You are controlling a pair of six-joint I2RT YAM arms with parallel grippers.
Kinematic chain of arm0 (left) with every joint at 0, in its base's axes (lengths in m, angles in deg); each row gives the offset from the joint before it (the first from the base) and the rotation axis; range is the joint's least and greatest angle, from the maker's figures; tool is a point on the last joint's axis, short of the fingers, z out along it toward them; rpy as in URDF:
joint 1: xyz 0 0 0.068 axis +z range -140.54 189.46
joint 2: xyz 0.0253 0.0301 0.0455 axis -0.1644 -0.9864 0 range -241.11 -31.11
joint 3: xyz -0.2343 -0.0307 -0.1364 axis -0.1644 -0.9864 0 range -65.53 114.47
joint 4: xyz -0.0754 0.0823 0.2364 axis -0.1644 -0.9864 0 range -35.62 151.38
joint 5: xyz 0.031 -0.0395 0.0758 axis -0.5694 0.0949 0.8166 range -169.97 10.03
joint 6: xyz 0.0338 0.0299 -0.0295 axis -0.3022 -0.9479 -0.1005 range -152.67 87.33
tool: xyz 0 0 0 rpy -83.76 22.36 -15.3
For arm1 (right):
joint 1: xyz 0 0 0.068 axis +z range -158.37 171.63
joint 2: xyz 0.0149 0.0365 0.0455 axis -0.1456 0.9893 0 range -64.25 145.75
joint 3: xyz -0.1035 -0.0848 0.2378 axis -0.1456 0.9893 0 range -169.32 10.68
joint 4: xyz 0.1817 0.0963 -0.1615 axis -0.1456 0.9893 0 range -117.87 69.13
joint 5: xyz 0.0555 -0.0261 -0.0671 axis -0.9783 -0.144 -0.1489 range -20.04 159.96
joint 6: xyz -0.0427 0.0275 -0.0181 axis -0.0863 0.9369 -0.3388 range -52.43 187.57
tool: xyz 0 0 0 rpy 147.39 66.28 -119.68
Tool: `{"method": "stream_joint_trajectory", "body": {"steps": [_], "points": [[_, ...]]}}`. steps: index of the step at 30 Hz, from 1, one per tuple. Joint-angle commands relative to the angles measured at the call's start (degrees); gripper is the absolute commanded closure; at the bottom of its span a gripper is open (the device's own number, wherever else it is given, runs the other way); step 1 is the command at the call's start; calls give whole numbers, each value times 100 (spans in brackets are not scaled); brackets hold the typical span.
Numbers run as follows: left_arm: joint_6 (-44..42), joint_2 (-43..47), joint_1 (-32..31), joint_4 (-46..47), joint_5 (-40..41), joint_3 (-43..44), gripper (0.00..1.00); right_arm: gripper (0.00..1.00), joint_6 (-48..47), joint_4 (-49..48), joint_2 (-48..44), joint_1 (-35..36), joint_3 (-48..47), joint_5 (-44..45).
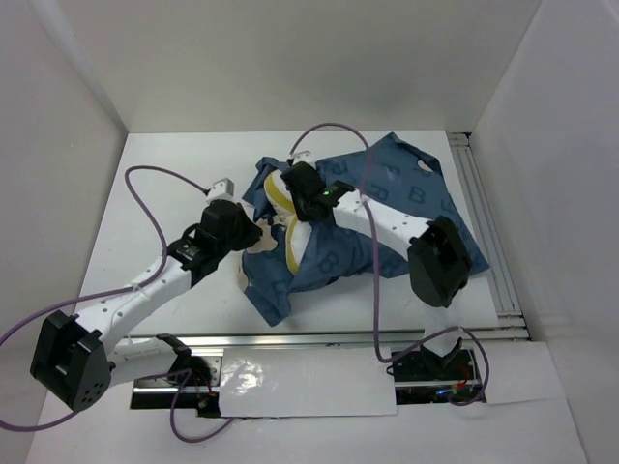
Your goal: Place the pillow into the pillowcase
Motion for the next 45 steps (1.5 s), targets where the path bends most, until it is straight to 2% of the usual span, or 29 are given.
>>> {"method": "stream_joint_trajectory", "body": {"steps": [1,3,7,12,15,16,21,24,25,29,31,32,33,35,37,38,39,40,41,44,45], "points": [[-222,583,511,-231,978,770,100,100,-88,1329,917,-119,84,1627],[-222,636,749,-539,1260,1217,100,100,106,1541,1382,-58,84,2118],[-546,846,1012,-629,1182,1536,100,100,176,1472,1876,-57,225,2060],[-1012,1347,1013,-128,498,1423,100,100,27,1058,2140,-57,-29,1541],[-1574,1829,1013,653,-335,1194,100,100,-183,944,2412,-57,-285,1339],[-1749,1901,1013,855,-391,1272,100,100,-184,944,2596,-57,-346,1409],[-2128,1840,1013,638,-225,2107,100,100,-122,971,2888,-180,-312,1252],[-2568,1560,1013,690,-1180,2248,100,100,-122,752,2888,-180,-407,875],[-2568,1489,1013,690,-2053,2248,100,100,-323,646,2888,-180,-478,682],[-2481,1225,821,1279,-3534,1381,100,100,-570,294,3019,83,-1119,-712],[-2402,1024,584,1175,-3251,1125,100,100,-658,-30,3020,154,-1278,-1688],[-2402,944,504,1087,-3074,932,100,100,-711,-197,3020,154,-1209,-2772],[-2402,787,425,973,-2881,860,100,100,-711,-616,2924,154,-947,-3209],[-2314,654,319,570,-2556,711,100,91,-650,-997,2696,74,-673,-4140],[-2191,601,319,200,-2406,632,99,78,-588,-1279,2502,-127,-375,-4347],[-2138,549,266,7,-2170,579,93,65,-588,-1280,2397,-128,-277,-4347],[-1929,548,266,-195,-2002,457,84,60,-536,-1349,2169,-215,-181,-4260],[-1814,600,214,-580,-1853,394,63,56,-536,-1350,2045,-268,3,-4207],[-1673,653,213,-749,-1686,333,51,53,-536,-1350,1913,-268,92,-4207],[-1304,1039,213,-1251,-1175,148,33,46,-588,-1350,1386,-268,269,-4084],[-1233,1162,213,-1339,-974,69,24,46,-649,-1298,1254,-268,321,-4084]]}}
